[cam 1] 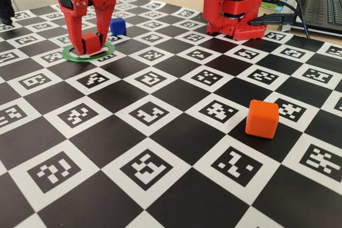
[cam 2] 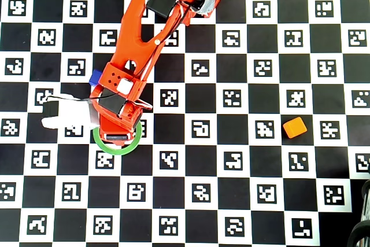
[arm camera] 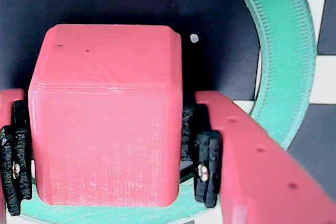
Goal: Grab the red cube then put it in the green circle then put the blue cube on top and finally the orange cube on top
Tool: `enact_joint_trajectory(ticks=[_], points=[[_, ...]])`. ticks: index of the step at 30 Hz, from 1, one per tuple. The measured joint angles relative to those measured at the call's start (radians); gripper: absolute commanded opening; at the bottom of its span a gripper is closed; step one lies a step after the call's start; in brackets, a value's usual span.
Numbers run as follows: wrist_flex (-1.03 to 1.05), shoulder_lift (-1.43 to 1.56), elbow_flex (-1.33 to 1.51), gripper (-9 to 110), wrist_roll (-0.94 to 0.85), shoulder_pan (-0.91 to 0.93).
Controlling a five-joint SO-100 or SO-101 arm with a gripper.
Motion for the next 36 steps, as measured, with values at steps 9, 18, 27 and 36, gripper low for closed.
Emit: enact_joint_trajectory(ticks=[9, 18, 27, 36], points=[[0.0, -0.003, 0.0, 22, 0.002, 0.0], [0.0, -0.005, 0.0, 33, 0.011, 0.012], [0.152, 0.021, -0.107, 33, 0.018, 0.032], [0.33, 0.135, -0.239, 38, 0.012, 0.058]])
